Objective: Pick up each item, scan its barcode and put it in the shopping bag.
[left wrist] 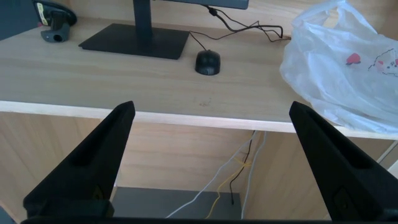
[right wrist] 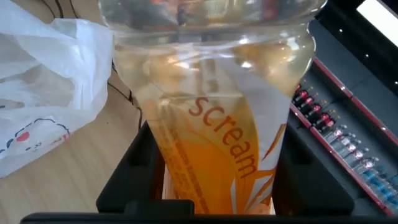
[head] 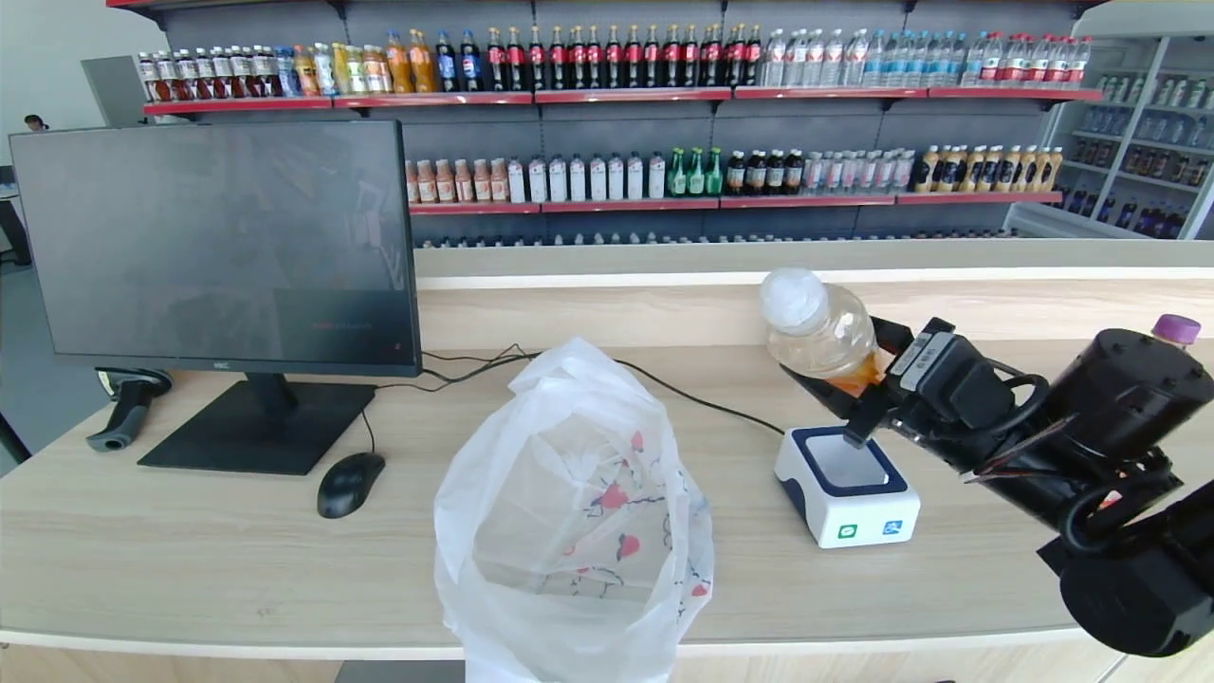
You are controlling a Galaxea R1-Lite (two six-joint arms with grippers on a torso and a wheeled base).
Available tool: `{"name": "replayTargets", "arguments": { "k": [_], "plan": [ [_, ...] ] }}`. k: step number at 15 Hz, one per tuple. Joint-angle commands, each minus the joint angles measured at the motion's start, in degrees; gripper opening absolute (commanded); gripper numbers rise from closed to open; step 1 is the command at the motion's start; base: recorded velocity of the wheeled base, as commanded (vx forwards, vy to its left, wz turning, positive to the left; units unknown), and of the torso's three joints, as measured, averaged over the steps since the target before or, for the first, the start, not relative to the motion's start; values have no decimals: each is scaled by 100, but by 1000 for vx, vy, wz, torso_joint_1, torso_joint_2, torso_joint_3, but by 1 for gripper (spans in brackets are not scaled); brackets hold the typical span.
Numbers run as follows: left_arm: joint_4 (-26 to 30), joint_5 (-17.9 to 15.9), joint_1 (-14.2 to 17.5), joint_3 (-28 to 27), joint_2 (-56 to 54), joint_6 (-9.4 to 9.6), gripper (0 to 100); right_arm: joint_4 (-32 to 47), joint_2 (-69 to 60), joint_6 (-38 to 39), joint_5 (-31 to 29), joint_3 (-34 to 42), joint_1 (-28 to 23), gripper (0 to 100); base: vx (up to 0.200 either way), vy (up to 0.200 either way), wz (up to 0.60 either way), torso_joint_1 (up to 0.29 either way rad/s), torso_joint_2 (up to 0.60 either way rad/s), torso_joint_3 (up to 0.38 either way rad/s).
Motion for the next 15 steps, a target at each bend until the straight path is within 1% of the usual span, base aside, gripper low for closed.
{"name": "replayTargets", "arguments": {
  "k": [1,3,7,8,11,15],
  "plan": [
    [-1,0,0,0,-2,-4,100,-12,-8,-119,192,143,-7,0,0,0,0,0,0,0],
    [-1,0,0,0,-2,5,100,-12,80,-339,544,275,-7,0,0,0,0,0,0,0],
    [-1,0,0,0,-2,-4,100,-12,238,-902,878,899,-7,0,0,0,0,0,0,0],
    [-1,0,0,0,-2,-4,100,-12,256,-928,913,899,-7,0,0,0,0,0,0,0],
    [-10,0,0,0,-2,5,100,-12,572,-1183,1431,477,-16,0,0,0,0,0,0,0],
    [-19,0,0,0,-2,23,100,-12,721,-1253,1554,292,-78,0,0,0,0,0,0,0]
  ]
}}
